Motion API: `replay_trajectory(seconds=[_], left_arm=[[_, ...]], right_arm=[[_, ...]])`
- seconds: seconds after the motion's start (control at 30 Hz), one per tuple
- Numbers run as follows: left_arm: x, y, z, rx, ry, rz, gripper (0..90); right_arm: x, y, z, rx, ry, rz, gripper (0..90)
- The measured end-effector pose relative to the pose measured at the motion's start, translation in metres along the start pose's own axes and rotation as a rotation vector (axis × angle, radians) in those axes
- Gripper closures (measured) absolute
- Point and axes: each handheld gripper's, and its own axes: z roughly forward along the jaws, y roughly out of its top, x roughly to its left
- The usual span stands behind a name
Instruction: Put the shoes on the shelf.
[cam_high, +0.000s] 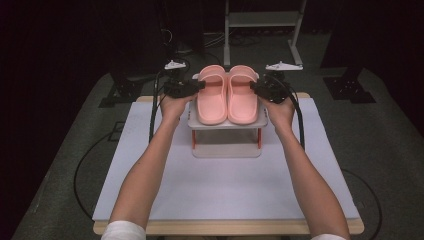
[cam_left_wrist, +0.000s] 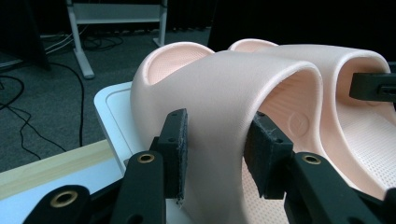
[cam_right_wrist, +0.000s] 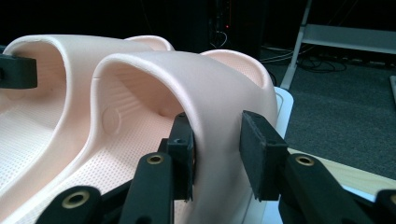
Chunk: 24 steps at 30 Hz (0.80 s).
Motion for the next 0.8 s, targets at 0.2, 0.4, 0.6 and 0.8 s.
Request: replay_trajectory(seconds=[0.2, 0.4, 0.6, 0.8], left_arm=[[0.0011, -0.0001, 0.0015, 0.004, 0.003, 0.000, 61.1], [0.0010, 0.0008, 0.0026, 0.001, 0.006, -0.002, 60.7], [0.0021, 0.0014, 0.0034, 0.007, 0.008, 0.005, 60.7], [0.0030, 0.0007, 0.0048, 0.002, 0.008, 0.001, 60.7]], right_arm=[[-0.0009, 0.0003, 0.0019, 0.001, -0.001, 0.002, 65.5], [-0.0018, 0.0005, 0.0029, -0.002, 0.002, 0.011, 65.2], [-0.0022, 0.0008, 0.0043, -0.001, 0.000, 0.011, 65.2], [-0.0037, 0.0007, 0.0058, 0.000, 0.000, 0.011, 65.2]])
